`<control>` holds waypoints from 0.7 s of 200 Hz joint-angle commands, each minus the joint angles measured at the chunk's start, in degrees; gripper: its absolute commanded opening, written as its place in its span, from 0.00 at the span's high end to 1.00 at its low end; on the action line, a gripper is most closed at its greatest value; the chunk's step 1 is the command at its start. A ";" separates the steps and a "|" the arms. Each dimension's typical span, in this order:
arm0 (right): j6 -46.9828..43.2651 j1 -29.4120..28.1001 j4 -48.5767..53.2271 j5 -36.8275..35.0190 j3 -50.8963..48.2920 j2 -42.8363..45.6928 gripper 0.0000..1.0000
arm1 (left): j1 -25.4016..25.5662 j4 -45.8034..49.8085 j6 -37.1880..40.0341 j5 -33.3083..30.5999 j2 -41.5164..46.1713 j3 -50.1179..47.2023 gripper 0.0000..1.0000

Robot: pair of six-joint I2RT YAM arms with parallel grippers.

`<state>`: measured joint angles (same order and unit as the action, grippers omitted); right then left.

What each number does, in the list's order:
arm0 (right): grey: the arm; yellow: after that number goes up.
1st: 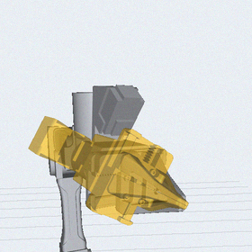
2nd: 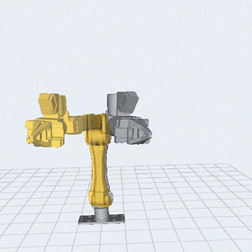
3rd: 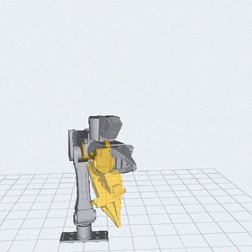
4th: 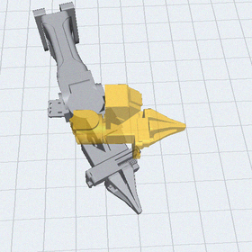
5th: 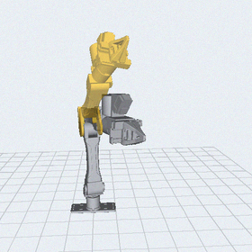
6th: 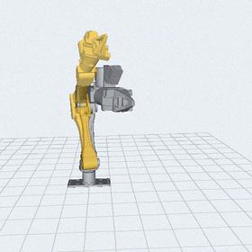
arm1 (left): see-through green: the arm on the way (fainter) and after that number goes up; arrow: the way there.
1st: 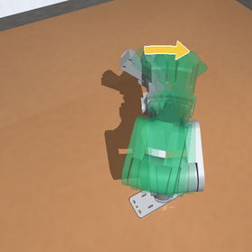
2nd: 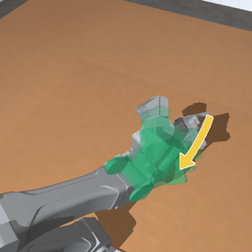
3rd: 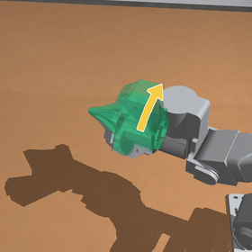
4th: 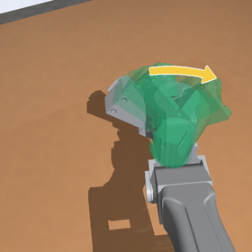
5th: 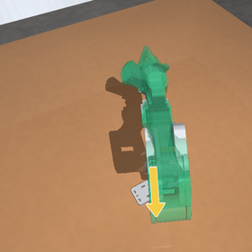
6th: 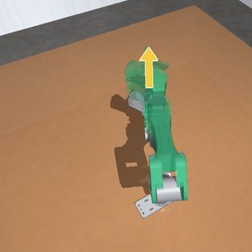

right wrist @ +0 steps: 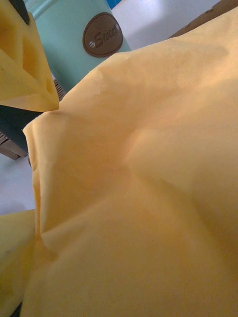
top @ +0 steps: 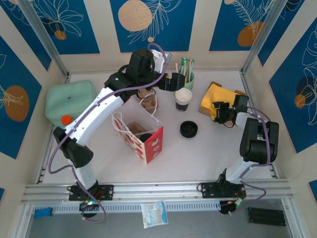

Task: Pack the takeout coffee

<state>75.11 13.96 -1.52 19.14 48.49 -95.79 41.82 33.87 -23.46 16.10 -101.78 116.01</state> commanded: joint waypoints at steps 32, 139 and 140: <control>0.48 0.12 -0.17 1.19 0.79 0.42 0.46 | 0.45 0.41 0.88 1.03 -0.71 2.10 0.01; 0.21 1.76 -1.65 2.19 3.10 -1.43 0.87 | 0.44 1.23 1.14 0.51 -0.79 2.79 0.01; 0.21 1.77 -1.65 2.25 3.10 -1.34 0.87 | 0.45 1.26 1.14 0.51 -0.79 2.81 0.01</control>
<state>75.31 15.05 -2.74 19.68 50.39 -97.43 41.82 34.54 -23.44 16.10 -101.78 116.33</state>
